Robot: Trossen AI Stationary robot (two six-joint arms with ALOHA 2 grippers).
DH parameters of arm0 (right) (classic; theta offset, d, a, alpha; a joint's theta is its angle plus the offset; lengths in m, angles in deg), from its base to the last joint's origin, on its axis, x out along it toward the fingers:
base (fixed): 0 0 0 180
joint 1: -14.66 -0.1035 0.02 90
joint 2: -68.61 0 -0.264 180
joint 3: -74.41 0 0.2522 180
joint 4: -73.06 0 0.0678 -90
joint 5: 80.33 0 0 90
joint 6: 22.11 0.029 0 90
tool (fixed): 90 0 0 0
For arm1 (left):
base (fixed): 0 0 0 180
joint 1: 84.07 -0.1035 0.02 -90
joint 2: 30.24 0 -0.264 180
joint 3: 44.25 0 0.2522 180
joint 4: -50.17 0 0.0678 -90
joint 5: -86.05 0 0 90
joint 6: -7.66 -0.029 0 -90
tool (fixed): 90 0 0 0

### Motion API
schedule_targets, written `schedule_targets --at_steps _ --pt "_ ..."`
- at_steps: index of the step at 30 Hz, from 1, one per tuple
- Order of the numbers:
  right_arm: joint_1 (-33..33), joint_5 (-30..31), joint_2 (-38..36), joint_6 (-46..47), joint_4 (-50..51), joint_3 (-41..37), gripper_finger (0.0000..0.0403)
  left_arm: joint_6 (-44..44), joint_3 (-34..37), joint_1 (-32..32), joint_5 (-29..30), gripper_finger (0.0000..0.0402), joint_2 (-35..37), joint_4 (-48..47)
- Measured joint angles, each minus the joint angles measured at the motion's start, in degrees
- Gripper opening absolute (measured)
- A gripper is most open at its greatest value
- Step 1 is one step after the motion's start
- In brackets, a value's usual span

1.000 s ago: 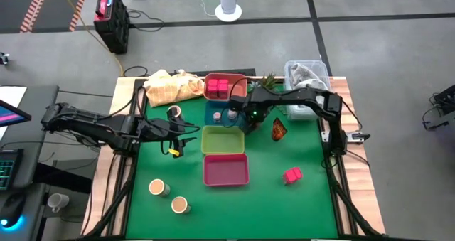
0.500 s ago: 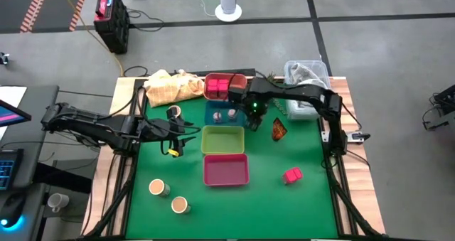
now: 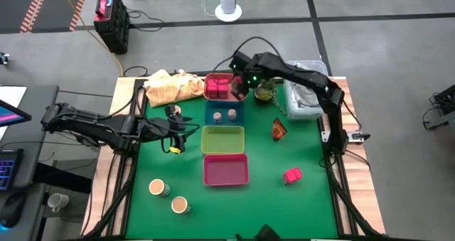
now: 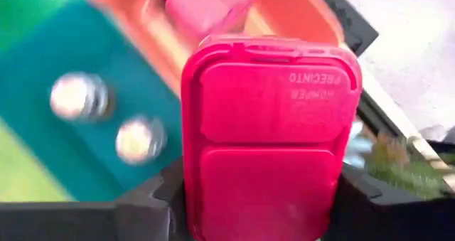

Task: Sort spices by type
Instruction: Put the red seasoning can into the orange bin

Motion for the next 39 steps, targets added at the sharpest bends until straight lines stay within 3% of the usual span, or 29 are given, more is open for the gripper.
schedule_targets --at_steps 6,8,34,39 --pt "2.31 -0.32 1.98 2.57 -3.0 0.2 0.0231 -4.35 13.08 0.89 -1.27 0.0226 0.6 26.28" --pt "2.72 -1.0 3.66 3.36 -2.02 0.12 0.0232 -4.36 15.88 0.8 -0.81 0.0226 0.61 30.25" --pt "4.81 -5.3 11.73 10.03 -8.33 0.96 0.0234 -5.66 16.51 3.57 1.73 0.0226 0.66 30.57" --pt "4.66 -7.4 12.63 8.73 -9.47 0.97 0.0253 -6.55 16.51 3.57 1.76 0.0226 0.66 30.6"
